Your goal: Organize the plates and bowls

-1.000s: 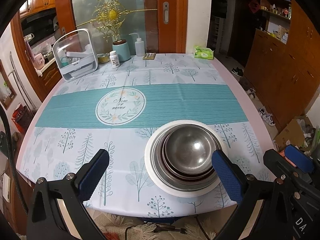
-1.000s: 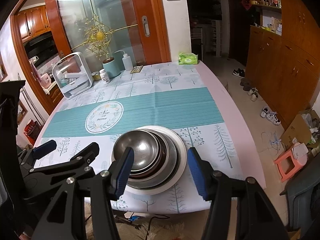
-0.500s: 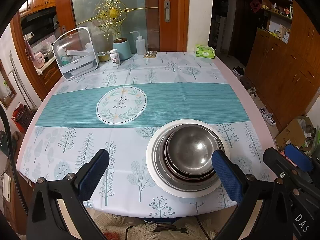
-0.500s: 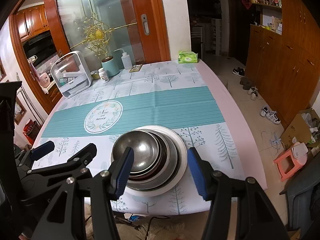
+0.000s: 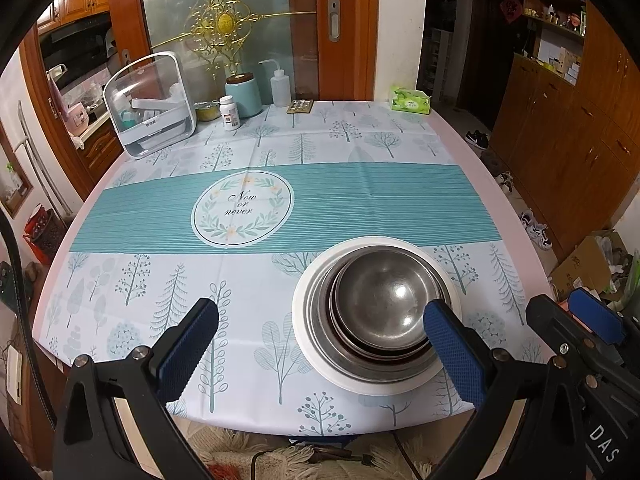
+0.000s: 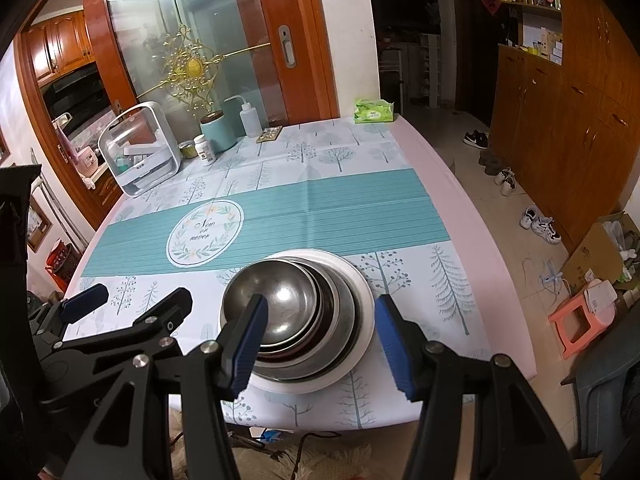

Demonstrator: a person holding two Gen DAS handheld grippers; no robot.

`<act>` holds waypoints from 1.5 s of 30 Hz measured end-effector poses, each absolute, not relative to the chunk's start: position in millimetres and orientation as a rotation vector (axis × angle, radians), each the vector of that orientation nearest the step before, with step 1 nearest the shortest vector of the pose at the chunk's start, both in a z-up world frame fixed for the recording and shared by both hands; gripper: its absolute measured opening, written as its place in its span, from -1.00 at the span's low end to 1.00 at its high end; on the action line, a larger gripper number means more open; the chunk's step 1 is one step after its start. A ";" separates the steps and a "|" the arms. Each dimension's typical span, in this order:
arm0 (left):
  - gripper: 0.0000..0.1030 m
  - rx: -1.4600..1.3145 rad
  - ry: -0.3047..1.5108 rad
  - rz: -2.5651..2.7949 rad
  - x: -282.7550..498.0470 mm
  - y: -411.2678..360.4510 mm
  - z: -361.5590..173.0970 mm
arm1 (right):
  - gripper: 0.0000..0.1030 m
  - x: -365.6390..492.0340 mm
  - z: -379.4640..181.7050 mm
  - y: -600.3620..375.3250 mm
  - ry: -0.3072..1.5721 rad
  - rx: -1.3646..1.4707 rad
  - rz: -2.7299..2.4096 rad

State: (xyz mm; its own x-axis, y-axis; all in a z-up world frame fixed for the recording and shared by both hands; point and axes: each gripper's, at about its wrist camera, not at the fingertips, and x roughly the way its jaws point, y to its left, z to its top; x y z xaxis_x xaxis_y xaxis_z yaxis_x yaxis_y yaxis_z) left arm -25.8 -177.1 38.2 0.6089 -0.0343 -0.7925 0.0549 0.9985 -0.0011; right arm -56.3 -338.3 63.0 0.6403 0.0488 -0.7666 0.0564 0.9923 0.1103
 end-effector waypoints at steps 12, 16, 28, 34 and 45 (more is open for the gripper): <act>0.98 0.023 0.925 -0.041 -24.1 -176.7 36.6 | 0.09 -56.0 59.0 -337.8 0.887 0.137 -0.006; 0.98 0.022 0.927 -0.041 -23.8 -177.0 35.8 | 0.09 -55.2 56.3 -337.3 0.894 0.140 -0.012; 0.98 0.021 0.935 -0.046 -21.7 -177.1 31.4 | 0.09 -52.2 53.8 -336.1 0.904 0.147 -0.020; 0.98 0.019 0.939 -0.048 -21.3 -176.3 29.8 | 0.09 -51.6 53.1 -336.1 0.905 0.148 -0.022; 0.98 0.013 0.943 -0.049 -20.1 -176.2 25.1 | 0.09 -50.1 48.3 -334.0 0.910 0.151 -0.030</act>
